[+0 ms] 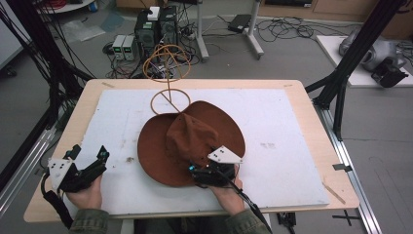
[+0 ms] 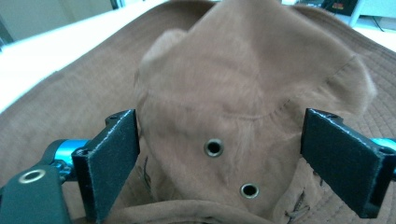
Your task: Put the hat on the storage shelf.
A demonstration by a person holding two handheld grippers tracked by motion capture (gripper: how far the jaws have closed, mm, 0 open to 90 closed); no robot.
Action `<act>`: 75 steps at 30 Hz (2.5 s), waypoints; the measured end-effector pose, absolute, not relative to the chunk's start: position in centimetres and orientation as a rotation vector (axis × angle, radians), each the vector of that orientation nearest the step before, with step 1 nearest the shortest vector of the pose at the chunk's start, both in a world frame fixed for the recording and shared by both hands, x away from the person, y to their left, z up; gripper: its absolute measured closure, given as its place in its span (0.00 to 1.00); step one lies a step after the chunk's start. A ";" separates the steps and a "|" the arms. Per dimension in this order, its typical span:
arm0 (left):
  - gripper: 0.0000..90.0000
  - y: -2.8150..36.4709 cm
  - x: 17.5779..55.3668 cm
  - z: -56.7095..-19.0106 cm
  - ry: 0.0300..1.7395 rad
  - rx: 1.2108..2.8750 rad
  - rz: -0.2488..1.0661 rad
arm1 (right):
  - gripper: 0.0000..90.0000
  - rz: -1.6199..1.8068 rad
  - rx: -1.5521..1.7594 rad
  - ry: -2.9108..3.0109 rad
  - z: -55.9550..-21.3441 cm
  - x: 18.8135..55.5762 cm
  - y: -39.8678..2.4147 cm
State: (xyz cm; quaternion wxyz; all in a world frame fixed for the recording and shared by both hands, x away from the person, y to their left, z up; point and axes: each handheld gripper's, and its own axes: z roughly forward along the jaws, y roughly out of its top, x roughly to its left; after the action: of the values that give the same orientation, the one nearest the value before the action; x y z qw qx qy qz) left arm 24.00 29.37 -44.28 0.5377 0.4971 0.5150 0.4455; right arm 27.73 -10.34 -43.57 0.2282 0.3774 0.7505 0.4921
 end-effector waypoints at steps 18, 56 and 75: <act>0.16 29.5 24.0 -44.3 1.226 1.174 1.051 | 0.73 1.335 1.154 2.002 -43.5 28.0 -10.2; 0.16 29.4 24.1 -44.3 1.215 1.181 1.035 | 0.98 1.499 0.986 1.745 -41.8 25.6 -12.0; 0.16 29.3 24.1 -44.3 1.215 1.179 1.034 | 0.98 1.617 0.901 1.533 -39.2 25.1 -13.9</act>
State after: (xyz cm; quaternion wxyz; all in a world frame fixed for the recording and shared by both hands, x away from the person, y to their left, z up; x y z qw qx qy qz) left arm 24.07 29.35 -44.33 0.5471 0.4974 0.5128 0.4362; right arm 25.15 -13.86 -39.17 0.3606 0.3496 0.5949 0.6276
